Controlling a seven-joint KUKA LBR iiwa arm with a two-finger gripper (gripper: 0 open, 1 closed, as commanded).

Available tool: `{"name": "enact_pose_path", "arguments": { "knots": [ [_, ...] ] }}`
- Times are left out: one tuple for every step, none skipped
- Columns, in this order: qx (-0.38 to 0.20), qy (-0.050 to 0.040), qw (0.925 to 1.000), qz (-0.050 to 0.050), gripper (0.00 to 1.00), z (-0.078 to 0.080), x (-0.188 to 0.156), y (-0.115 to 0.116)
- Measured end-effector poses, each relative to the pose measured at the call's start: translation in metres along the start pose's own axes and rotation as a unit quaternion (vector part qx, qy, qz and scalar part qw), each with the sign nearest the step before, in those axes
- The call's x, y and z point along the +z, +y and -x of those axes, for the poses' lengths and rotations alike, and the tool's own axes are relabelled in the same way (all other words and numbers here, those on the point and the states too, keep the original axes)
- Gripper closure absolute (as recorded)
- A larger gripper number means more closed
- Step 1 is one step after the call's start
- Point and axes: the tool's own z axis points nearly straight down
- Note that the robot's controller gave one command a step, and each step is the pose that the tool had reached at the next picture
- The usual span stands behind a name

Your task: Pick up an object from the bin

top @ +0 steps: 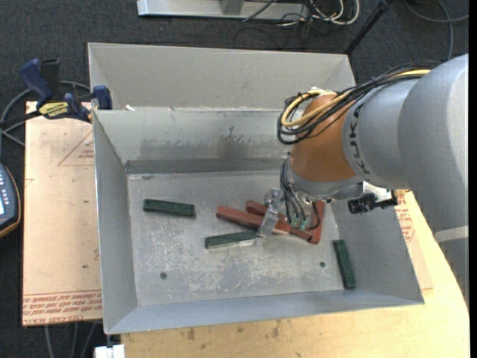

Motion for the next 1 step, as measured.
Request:
{"name": "enact_pose_path", "arguments": {
  "knots": [
    [0.023,-0.0037,0.9997,0.001,1.00,-0.0112,-0.1445,-0.0289]
  ]
}}
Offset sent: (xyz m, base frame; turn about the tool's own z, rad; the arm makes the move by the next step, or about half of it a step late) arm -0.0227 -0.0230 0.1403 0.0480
